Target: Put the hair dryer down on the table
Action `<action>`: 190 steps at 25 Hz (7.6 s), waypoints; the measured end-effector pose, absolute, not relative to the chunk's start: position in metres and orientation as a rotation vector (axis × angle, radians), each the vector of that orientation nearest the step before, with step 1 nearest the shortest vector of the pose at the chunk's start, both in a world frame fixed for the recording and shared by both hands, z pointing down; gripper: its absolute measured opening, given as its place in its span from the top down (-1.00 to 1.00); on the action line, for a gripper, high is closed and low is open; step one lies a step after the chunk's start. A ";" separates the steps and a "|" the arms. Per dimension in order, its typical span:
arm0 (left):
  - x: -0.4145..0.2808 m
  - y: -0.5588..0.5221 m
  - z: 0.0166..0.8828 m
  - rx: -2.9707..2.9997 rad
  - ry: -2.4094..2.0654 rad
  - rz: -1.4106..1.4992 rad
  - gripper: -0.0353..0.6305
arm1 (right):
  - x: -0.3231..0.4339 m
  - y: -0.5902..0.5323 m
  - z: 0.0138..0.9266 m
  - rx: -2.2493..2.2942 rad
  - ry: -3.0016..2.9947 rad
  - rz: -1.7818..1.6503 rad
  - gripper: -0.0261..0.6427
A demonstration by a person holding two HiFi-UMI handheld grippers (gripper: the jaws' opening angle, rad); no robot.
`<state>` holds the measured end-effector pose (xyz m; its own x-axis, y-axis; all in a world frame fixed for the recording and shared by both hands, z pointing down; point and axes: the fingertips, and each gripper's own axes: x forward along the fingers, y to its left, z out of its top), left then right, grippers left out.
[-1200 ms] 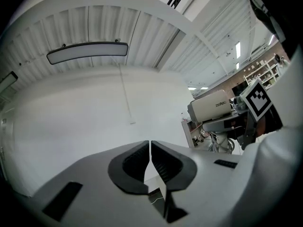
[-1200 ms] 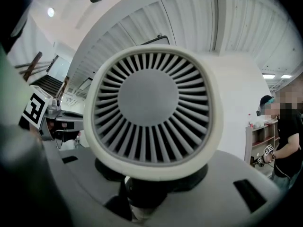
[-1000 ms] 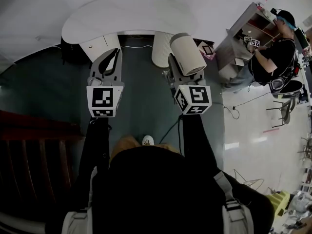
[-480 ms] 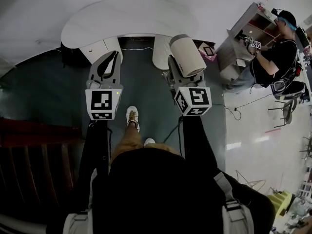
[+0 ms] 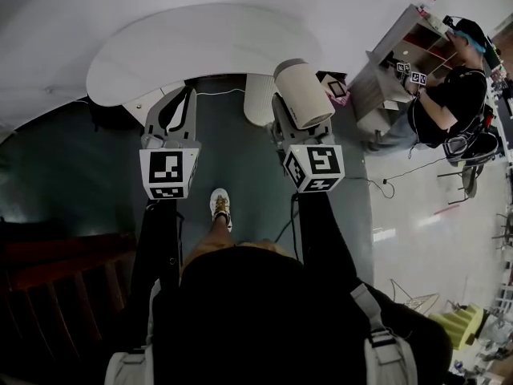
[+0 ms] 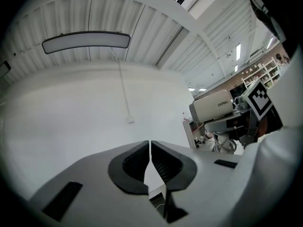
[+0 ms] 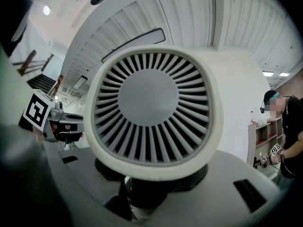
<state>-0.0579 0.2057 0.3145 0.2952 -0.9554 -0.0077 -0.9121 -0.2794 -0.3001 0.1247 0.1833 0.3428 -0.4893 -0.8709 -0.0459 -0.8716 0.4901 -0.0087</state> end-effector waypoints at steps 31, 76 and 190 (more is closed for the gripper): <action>-0.144 -0.006 0.310 -2.427 1.559 -0.263 0.82 | 0.039 -0.010 0.331 -1.715 2.609 0.028 0.31; -0.118 -0.338 0.338 -2.429 1.648 -0.328 0.81 | 0.055 -0.368 0.367 -1.621 2.772 -0.030 0.31; -0.151 -0.352 0.409 -2.556 1.818 -0.384 0.81 | -0.027 -0.313 0.702 -0.276 4.449 -0.002 -0.01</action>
<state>-0.1510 -0.3521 0.4087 0.3085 -0.9284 0.2071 -0.9329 -0.3378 -0.1247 -0.0269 -0.3126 0.7019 -0.2469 -0.0771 0.9660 -0.0779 0.9952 0.0595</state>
